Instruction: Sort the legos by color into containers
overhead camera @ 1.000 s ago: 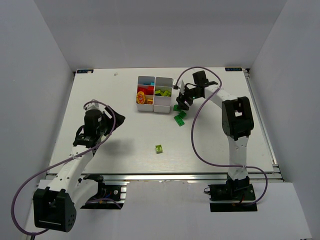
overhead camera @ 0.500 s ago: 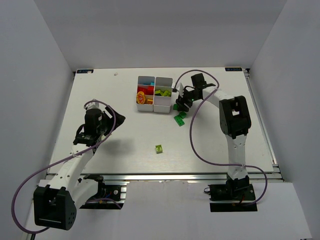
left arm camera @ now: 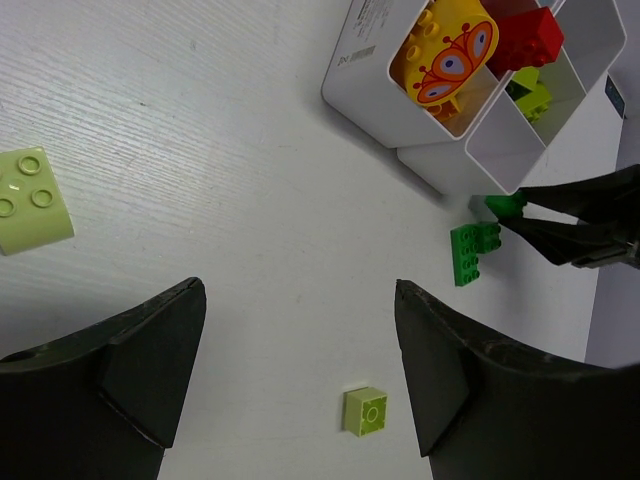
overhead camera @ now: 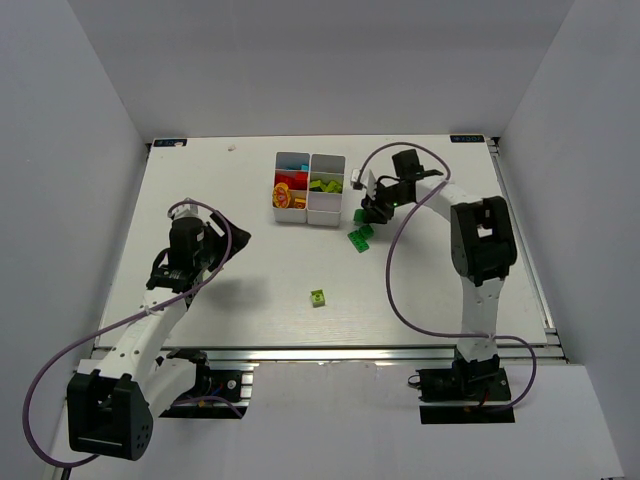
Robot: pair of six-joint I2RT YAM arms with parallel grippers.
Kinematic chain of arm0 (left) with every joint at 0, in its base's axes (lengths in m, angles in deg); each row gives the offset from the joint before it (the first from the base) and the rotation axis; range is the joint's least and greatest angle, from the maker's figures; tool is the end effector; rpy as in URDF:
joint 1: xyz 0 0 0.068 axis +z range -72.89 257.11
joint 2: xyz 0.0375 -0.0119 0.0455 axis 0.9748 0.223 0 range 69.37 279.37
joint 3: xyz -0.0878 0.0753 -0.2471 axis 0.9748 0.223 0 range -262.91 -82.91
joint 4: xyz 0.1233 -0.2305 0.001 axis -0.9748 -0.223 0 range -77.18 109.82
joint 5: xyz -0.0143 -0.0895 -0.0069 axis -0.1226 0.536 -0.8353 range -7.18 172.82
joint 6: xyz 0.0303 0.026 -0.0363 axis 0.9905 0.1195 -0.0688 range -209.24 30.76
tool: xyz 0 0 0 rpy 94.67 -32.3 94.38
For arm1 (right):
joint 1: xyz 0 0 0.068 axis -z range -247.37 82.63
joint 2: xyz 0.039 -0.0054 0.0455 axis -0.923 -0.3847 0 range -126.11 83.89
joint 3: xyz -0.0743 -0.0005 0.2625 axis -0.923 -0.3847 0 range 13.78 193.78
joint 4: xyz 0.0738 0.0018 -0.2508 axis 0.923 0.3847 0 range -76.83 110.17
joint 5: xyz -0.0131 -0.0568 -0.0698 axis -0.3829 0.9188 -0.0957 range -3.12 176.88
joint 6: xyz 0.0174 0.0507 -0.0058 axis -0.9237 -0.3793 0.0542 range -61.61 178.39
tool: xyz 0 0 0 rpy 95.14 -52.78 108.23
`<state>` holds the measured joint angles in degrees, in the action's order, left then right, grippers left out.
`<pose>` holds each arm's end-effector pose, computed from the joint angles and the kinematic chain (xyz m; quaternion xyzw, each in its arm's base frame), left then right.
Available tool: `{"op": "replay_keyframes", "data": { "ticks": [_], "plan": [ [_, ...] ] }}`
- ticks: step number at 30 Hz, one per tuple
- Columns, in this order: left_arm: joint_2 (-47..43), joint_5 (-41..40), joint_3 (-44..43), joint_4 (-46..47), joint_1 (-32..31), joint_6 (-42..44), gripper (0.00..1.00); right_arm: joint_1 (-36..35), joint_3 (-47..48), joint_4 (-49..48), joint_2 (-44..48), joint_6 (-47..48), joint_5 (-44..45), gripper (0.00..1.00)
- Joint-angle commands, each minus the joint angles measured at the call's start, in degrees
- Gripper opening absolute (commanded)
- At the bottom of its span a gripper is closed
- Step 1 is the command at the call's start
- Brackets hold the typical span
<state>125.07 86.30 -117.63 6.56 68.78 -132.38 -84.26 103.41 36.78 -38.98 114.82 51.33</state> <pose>0.2093 -0.0328 0.2382 -0.2507 0.8473 -0.2272 0.4094 0.4316 0.1527 0.1649 -0.6147 0.6802 0.1835 0.3546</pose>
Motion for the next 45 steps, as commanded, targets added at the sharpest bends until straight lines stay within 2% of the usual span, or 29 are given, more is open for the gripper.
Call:
{"op": "replay_keyframes", "data": {
  "ticks": [1, 5, 8, 14, 22, 26, 33, 35, 38, 39, 45],
  "plan": [
    [-1.39, 0.38, -0.88, 1.65, 0.25, -0.55, 0.85, 2.03, -2.08, 0.29, 9.04, 1.85, -3.03, 0.15],
    [-1.39, 0.82, -0.35, 2.44, 0.25, -0.72, 0.85, 2.21, -3.84, -2.95, 14.58, 0.45, -3.73, 0.12],
    [-1.04, 1.52, 0.27, 3.50, 0.25, -1.07, 0.85, 1.42, -1.92, -7.26, 16.35, -4.73, -4.70, 0.12],
    [-1.21, 2.31, 0.53, 4.38, 0.34, -1.60, 0.85, -2.62, 9.57, -10.17, 10.82, -13.70, -1.37, 0.07],
    [-3.76, 1.08, 0.97, 3.32, 0.25, -2.22, 0.85, -7.11, 19.27, -12.89, 2.38, -15.29, 3.64, 0.13],
    [-4.46, 1.08, 1.76, 3.68, 0.25, -2.92, 0.85, -7.99, 19.98, -14.56, 0.27, -14.94, 6.01, 0.20],
    [-4.55, 1.08, 1.50, 2.80, 0.25, -2.57, 0.86, -8.52, 20.24, -16.76, -1.32, -15.73, 8.74, 0.40],
    [-4.38, 1.08, 1.50, 2.97, 0.25, -2.57, 0.86, -8.43, 20.24, -16.76, -1.50, -15.73, 8.92, 0.42],
    [-4.20, 1.17, 1.50, 3.32, 0.25, -2.74, 0.86, -8.52, 20.06, -16.94, -1.50, -15.73, 9.27, 0.52],
    [-4.20, 1.17, 1.50, 3.32, 0.25, -2.74, 0.85, -8.60, 19.89, -17.02, -1.50, -15.73, 9.36, 0.59],
    [-4.11, 1.17, 1.32, 3.41, 0.25, -2.66, 0.86, -8.52, 19.71, -16.67, -1.15, -16.08, 9.80, 0.66]
  ]
}}
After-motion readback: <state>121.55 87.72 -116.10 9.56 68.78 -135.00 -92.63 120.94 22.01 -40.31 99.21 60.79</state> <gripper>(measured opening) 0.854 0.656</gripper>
